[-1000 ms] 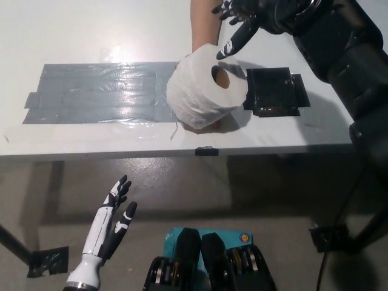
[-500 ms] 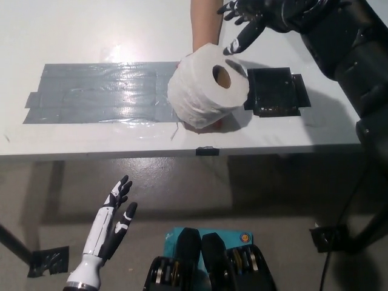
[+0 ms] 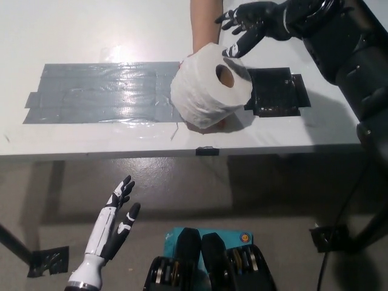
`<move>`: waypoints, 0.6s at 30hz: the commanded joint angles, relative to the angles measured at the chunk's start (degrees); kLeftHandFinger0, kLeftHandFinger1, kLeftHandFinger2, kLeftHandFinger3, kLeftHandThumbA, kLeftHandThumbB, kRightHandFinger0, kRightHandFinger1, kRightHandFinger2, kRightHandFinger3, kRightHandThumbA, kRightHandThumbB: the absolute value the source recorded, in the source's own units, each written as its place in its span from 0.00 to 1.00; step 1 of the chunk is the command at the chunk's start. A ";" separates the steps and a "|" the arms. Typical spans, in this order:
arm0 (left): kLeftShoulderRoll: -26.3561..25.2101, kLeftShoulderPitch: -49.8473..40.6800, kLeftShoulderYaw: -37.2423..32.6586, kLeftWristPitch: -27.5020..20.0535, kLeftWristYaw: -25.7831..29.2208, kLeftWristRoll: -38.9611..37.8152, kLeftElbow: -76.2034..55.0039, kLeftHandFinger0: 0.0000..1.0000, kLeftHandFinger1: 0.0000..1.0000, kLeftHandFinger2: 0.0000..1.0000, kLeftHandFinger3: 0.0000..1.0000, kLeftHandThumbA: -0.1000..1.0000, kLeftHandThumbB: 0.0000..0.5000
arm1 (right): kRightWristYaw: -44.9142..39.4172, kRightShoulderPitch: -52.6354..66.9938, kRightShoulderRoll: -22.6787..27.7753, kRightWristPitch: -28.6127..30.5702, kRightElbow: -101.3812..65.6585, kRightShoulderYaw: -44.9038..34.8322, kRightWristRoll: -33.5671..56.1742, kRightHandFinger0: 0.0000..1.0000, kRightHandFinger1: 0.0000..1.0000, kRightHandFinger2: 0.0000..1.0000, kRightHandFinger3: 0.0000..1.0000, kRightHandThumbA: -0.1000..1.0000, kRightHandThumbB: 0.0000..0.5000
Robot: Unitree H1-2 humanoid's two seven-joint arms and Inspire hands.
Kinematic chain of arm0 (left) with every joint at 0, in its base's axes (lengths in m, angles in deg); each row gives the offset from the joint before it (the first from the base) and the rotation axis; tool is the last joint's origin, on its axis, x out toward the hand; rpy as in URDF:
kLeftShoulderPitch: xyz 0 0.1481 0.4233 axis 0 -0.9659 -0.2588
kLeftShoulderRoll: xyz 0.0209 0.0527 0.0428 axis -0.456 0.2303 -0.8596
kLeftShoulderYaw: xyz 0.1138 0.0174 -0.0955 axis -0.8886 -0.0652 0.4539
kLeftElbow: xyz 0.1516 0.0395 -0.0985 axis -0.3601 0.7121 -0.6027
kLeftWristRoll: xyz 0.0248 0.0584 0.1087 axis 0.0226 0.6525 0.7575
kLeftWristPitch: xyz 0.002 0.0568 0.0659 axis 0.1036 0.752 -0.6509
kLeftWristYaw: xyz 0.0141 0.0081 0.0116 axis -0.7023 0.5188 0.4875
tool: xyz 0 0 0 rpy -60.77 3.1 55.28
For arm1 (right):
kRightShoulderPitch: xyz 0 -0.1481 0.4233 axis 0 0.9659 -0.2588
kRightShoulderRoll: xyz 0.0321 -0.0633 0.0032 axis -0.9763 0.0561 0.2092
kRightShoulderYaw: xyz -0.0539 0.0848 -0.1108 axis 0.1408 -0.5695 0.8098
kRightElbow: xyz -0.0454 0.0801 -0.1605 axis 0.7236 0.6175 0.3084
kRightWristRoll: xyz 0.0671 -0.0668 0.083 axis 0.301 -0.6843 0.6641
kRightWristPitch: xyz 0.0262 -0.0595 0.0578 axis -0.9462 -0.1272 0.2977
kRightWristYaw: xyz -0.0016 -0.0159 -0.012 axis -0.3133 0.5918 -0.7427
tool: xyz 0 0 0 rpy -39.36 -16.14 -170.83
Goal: A person hands over a roll of toilet paper to the robot , and the robot inserts its right thumb into the hole in the centre to grab the roll, and then places it on the balck area on the desk.
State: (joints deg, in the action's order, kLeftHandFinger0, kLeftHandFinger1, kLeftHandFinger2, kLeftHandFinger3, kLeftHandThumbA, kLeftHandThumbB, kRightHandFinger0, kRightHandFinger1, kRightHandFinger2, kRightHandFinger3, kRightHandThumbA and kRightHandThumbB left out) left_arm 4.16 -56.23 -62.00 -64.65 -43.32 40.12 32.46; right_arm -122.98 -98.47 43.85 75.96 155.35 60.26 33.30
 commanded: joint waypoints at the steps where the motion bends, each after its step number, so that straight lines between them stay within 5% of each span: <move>1: -0.70 1.57 -0.11 -2.63 0.07 0.17 -0.79 1.00 1.00 1.00 1.00 0.93 0.33 | 0.24 -2.21 -0.12 0.27 -0.71 -2.70 1.54 1.00 1.00 1.00 1.00 0.63 1.00; 6: -0.54 1.96 -0.28 -2.99 -0.17 -0.12 -0.61 1.00 1.00 1.00 1.00 0.92 0.33 | 0.33 -1.88 -0.36 0.16 -0.62 -3.59 0.80 1.00 1.00 1.00 1.00 0.68 1.00; 8: -0.52 1.51 -0.31 -2.63 -0.16 0.02 -0.98 1.00 1.00 1.00 1.00 0.92 0.35 | -3.82 -1.84 -0.38 2.32 0.03 -0.12 -2.48 1.00 1.00 1.00 1.00 0.88 1.00; 10: -0.52 1.41 -0.28 -2.56 -0.29 -0.29 -1.05 1.00 1.00 1.00 1.00 0.92 0.35 | -4.88 -1.98 -0.54 2.67 0.38 1.78 -4.10 1.00 1.00 1.00 1.00 0.97 1.00; 13: -0.62 1.74 -0.22 -3.21 0.08 0.02 -0.62 1.00 1.00 1.00 1.00 0.93 0.36 | -6.24 -2.53 -0.39 3.79 0.88 3.23 -4.63 1.00 1.00 1.00 1.00 0.99 1.00; 15: -0.62 1.75 -0.23 -3.20 0.09 0.10 -0.67 1.00 1.00 1.00 1.00 0.93 0.34 | -6.99 -2.81 0.11 4.51 0.65 3.72 -4.73 1.00 1.00 1.00 1.00 1.00 0.90; 16: -0.62 1.79 -0.23 -3.39 0.08 0.05 -0.54 1.00 1.00 1.00 1.00 0.93 0.33 | -6.19 -2.83 0.45 3.76 0.62 2.67 -3.69 1.00 1.00 1.00 1.00 0.90 0.96; 18: -0.58 1.63 -0.29 -2.61 -0.14 0.05 -0.75 1.00 1.00 1.00 1.00 0.93 0.35 | -7.40 -2.74 0.85 4.29 0.65 2.88 -3.77 1.00 1.00 1.00 1.00 0.92 0.98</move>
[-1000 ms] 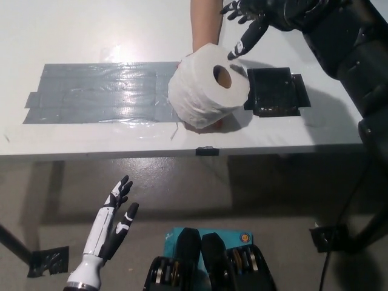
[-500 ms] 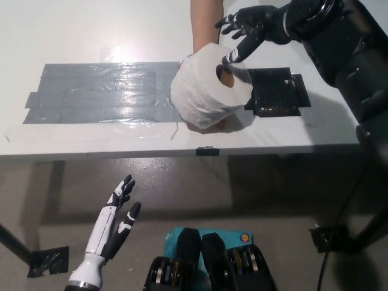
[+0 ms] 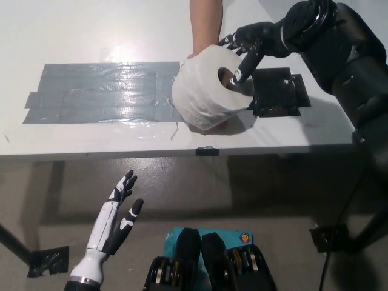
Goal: A person hands over a roll of toilet paper to the robot , and the robot inserts its right thumb into the hole in the centre to grab the roll, and then places it on the balck area on the desk.
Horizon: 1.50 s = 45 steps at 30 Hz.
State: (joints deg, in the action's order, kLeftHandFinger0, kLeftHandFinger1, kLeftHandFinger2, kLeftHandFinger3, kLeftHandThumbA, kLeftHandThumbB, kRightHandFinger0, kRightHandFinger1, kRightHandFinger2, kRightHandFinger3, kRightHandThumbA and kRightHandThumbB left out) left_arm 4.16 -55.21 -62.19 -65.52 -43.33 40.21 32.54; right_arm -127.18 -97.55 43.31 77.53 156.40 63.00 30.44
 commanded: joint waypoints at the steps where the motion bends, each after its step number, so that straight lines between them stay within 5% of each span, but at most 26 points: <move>1: -0.58 0.48 -0.11 -1.67 -0.14 -0.04 -0.89 1.00 1.00 1.00 1.00 0.93 0.35 | -3.62 -3.62 1.41 3.03 -0.35 0.51 -1.27 1.00 1.00 1.00 1.00 0.96 0.99; 6: -0.59 -0.12 -0.11 -1.62 -0.22 -0.18 -1.06 1.00 1.00 1.00 1.00 0.92 0.35 | -5.90 -3.67 1.40 4.61 -0.36 2.49 -2.93 1.00 1.00 1.00 1.00 0.98 0.88; 12: -0.62 -0.04 -0.31 -2.08 0.02 0.37 -0.92 1.00 1.00 1.00 1.00 0.92 0.33 | -1.59 -2.23 0.67 2.57 0.03 2.34 -3.15 1.00 1.00 1.00 1.00 0.99 0.92; 14: -0.54 -0.30 -0.30 -2.45 0.01 0.04 -0.84 1.00 1.00 1.00 1.00 0.91 0.33 | 2.28 -1.52 -0.02 0.92 0.02 1.40 -2.71 1.00 1.00 1.00 1.00 0.94 1.00; 18: -0.50 -0.54 -0.42 -2.01 -0.08 0.14 -1.19 1.00 1.00 1.00 1.00 0.91 0.33 | 8.68 -0.31 -0.82 0.33 -0.57 -0.72 -2.00 1.00 1.00 1.00 1.00 0.97 1.00; 27: -0.58 -0.70 -0.63 -1.51 -0.04 0.71 -2.00 1.00 1.00 1.00 1.00 0.91 0.33 | 29.67 3.28 -2.77 8.45 -2.23 -1.50 -3.98 1.00 1.00 1.00 1.00 1.00 1.00; 37: -0.38 -1.04 -1.01 -1.76 -0.12 0.69 -2.72 1.00 1.00 1.00 1.00 0.90 0.35 | 36.29 4.95 -5.17 10.66 -1.75 -1.62 -3.71 1.00 1.00 1.00 1.00 1.00 1.00; 38: -0.33 -1.08 -1.07 -1.77 -0.01 0.83 -2.72 1.00 1.00 1.00 1.00 0.90 0.36 | 35.91 5.12 -5.55 10.15 -1.20 -2.81 -2.34 1.00 1.00 1.00 1.00 0.95 1.00; 39: -0.35 -1.00 -1.08 -1.96 0.04 0.79 -2.62 1.00 1.00 1.00 1.00 0.90 0.35 | 35.84 5.21 -6.14 8.74 -0.58 -3.52 -1.52 1.00 1.00 1.00 1.00 0.54 0.63; 40: -0.38 -0.98 -1.11 -2.07 0.12 0.83 -2.58 1.00 1.00 1.00 1.00 0.90 0.35 | 35.99 5.36 -6.56 7.94 -0.18 -4.10 -0.98 1.00 1.00 1.00 1.00 0.54 0.63; 41: -0.47 -1.28 -1.18 -2.09 0.15 0.89 -2.73 1.00 1.00 1.00 1.00 0.90 0.35 | 36.39 6.08 -6.93 8.04 -0.07 -4.09 -1.25 0.51 0.62 0.65 0.62 0.08 0.58; 43: -0.58 -1.88 -1.32 -2.08 0.10 1.03 -3.02 1.00 1.00 1.00 1.00 0.90 0.35 | 37.18 7.52 -7.41 8.44 0.04 -3.79 -2.12 0.12 0.34 0.44 0.43 0.00 0.50; 45: -0.64 -2.12 -1.40 -1.99 -0.03 0.96 -3.32 1.00 1.00 1.00 1.00 0.90 0.35 | 36.96 9.15 -7.49 9.28 0.24 -4.12 -1.96 0.03 0.30 0.53 0.52 0.00 0.45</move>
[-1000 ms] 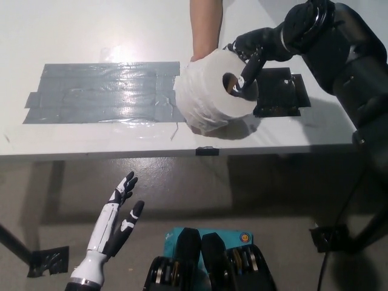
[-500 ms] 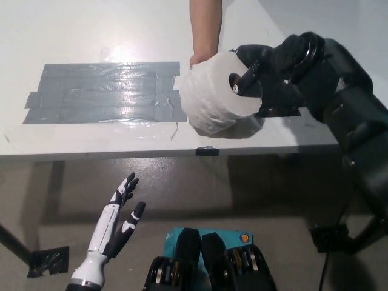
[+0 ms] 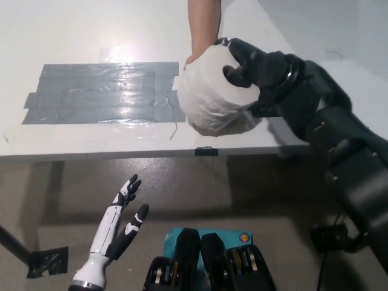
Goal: A person hands over a roll of toilet paper to the robot , and the robot inserts its right thumb into the hole in the centre to grab the roll, and then places it on the balck area on the desk.
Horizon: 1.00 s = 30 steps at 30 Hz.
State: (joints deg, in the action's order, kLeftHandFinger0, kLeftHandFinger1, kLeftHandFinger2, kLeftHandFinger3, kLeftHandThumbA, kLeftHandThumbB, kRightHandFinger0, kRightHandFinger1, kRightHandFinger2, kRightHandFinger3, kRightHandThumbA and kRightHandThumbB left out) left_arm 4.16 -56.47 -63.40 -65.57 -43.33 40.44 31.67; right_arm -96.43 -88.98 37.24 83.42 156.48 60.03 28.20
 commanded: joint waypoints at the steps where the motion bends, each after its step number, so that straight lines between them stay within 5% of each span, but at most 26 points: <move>1: -0.69 -0.92 -0.19 -1.77 0.10 1.03 -2.53 1.00 1.00 1.00 1.00 0.92 0.37 | 5.18 1.30 -1.25 3.60 0.28 -1.61 0.77 0.00 0.24 0.61 0.54 0.00 0.43; 4: -0.80 -0.38 -0.04 -1.85 0.10 0.84 -2.35 1.00 1.00 1.00 1.00 0.91 0.36 | 3.28 1.74 -0.82 3.11 0.43 -4.31 3.16 0.05 0.49 0.95 0.81 0.00 0.42; 6: -0.76 -0.18 0.09 -2.11 0.20 0.63 -1.94 1.00 1.00 1.00 1.00 0.88 0.34 | 2.79 1.84 -0.52 0.58 0.74 -8.45 6.28 0.02 0.53 0.95 0.90 0.00 0.40; 9: -0.79 -0.27 0.14 -1.63 0.20 0.73 -2.05 1.00 1.00 1.00 1.00 0.90 0.37 | 1.99 2.26 -0.01 0.46 0.85 -13.11 9.47 0.00 0.52 0.85 0.84 0.00 0.38; 11: -0.86 -0.29 0.25 -1.76 0.26 0.62 -1.79 1.00 1.00 1.00 1.00 0.91 0.38 | 1.64 2.01 0.50 -1.08 0.89 -16.97 11.82 0.13 0.60 0.93 0.87 0.00 0.47; 14: -0.82 -0.24 0.23 -1.64 0.42 0.90 -1.50 1.00 1.00 1.00 1.00 0.92 0.39 | 1.99 1.37 1.13 -3.21 0.76 -20.86 13.65 0.11 0.55 0.97 1.00 0.00 0.47; 16: -0.80 -0.53 0.19 -1.49 0.44 1.03 -1.56 1.00 1.00 1.00 1.00 0.92 0.39 | 1.31 1.23 1.75 -3.68 0.63 -24.22 15.67 0.01 0.46 0.98 1.00 0.00 0.42; 21: -0.58 -0.36 0.29 -1.96 0.59 0.70 -1.08 1.00 1.00 1.00 1.00 0.90 0.37 | -4.68 0.22 3.90 -7.70 0.20 -39.34 28.21 0.00 0.45 0.98 1.00 0.00 0.29; 22: -0.60 -0.45 0.29 -2.15 0.61 0.67 -0.91 1.00 1.00 1.00 1.00 0.90 0.37 | -5.61 -0.06 4.42 -8.43 0.08 -41.57 29.75 0.00 0.48 0.98 1.00 0.00 0.34; 25: -0.73 -0.54 0.21 -2.00 0.63 1.04 -0.92 1.00 1.00 1.00 1.00 0.91 0.38 | -7.58 -0.92 5.57 -9.66 -0.33 -44.96 31.34 0.00 0.48 0.92 1.00 0.00 0.30; 30: -0.83 -0.51 0.23 -1.87 0.33 0.69 -0.76 1.00 1.00 1.00 1.00 0.91 0.37 | -8.67 -3.61 7.68 -13.91 -1.22 -51.29 35.04 0.00 0.32 0.86 1.00 0.00 0.27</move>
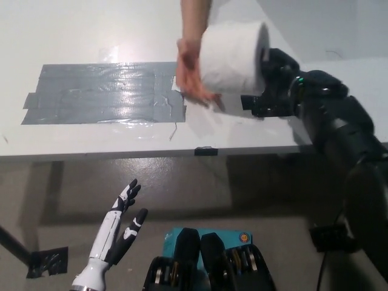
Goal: A person hands over a roll of toilet paper to the robot , and the robot inserts its right thumb into the hole in the centre to grab the roll, and then places it on the balck area on the desk.
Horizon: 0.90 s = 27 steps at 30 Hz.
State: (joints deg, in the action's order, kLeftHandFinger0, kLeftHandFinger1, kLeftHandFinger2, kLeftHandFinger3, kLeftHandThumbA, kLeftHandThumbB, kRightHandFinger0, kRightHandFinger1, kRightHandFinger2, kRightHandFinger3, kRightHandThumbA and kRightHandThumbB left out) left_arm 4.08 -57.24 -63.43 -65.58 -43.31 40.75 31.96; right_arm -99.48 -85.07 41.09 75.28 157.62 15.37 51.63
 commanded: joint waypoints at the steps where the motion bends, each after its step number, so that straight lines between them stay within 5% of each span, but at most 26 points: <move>1: -0.58 0.31 0.18 -1.84 0.40 0.49 -0.89 1.00 1.00 1.00 1.00 0.91 0.38 | -6.14 -8.14 4.53 -6.14 -2.70 -6.46 10.97 0.00 0.24 0.80 1.00 0.00 0.27; 4: -0.38 0.33 0.19 -2.30 0.49 0.27 -0.58 1.00 1.00 1.00 1.00 0.90 0.36 | -3.91 -9.69 5.52 -8.54 -3.68 -6.58 10.05 0.00 0.19 0.80 1.00 0.00 0.23; 5: -0.39 0.25 0.24 -2.28 0.57 0.32 -0.68 1.00 1.00 1.00 1.00 0.90 0.38 | -5.30 -9.85 6.10 -8.63 -3.95 -6.96 10.57 0.00 0.20 0.81 0.75 0.00 0.37; 6: -0.44 0.22 0.30 -2.28 0.58 0.31 -0.74 1.00 1.00 1.00 1.00 0.90 0.38 | -6.43 -9.98 6.56 -8.73 -4.08 -7.23 11.00 0.00 0.24 0.82 0.71 0.00 0.32; 7: -0.45 0.24 0.32 -2.28 0.54 0.23 -0.74 1.00 1.00 1.00 1.00 0.90 0.38 | -6.84 -10.09 7.16 -8.52 -4.06 -6.88 10.73 0.00 0.27 0.83 1.00 0.00 0.23; 13: -0.64 0.48 0.47 -2.18 0.53 0.21 -0.52 1.00 1.00 1.00 1.00 0.91 0.41 | -7.60 -10.81 10.57 -8.20 -5.25 1.27 4.75 0.00 0.41 0.95 1.00 0.00 0.33; 16: -0.70 0.48 0.68 -2.45 0.72 0.17 -0.44 1.00 1.00 1.00 1.00 0.90 0.38 | -6.00 -10.87 11.64 -7.75 -5.44 7.30 1.06 0.00 0.43 0.78 1.00 0.00 0.34; 20: -0.61 0.53 0.73 -2.55 0.87 0.40 -0.28 1.00 1.00 1.00 1.00 0.90 0.37 | -7.07 -10.05 12.77 -6.91 -4.98 13.06 -1.13 0.00 0.44 1.00 1.00 0.00 0.20; 22: -0.58 0.47 0.72 -2.12 0.88 0.61 -0.45 1.00 1.00 1.00 1.00 0.92 0.40 | -8.57 -9.57 13.27 -6.19 -5.19 16.40 -2.77 0.00 0.48 1.00 1.00 0.00 0.16; 27: -0.68 0.49 0.84 -2.36 0.89 0.55 -0.58 1.00 1.00 1.00 1.00 0.92 0.39 | -9.79 -8.05 14.55 -2.36 -5.80 27.24 -10.01 0.09 0.59 1.00 1.00 0.00 0.27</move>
State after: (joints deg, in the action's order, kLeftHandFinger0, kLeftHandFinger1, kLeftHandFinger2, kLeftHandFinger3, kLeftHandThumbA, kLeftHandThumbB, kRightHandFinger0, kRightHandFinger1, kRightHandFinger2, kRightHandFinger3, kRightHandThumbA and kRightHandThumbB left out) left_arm 4.08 -57.23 -63.16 -65.75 -43.28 41.00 32.41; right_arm -106.01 -90.89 52.92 67.98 154.22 35.77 49.42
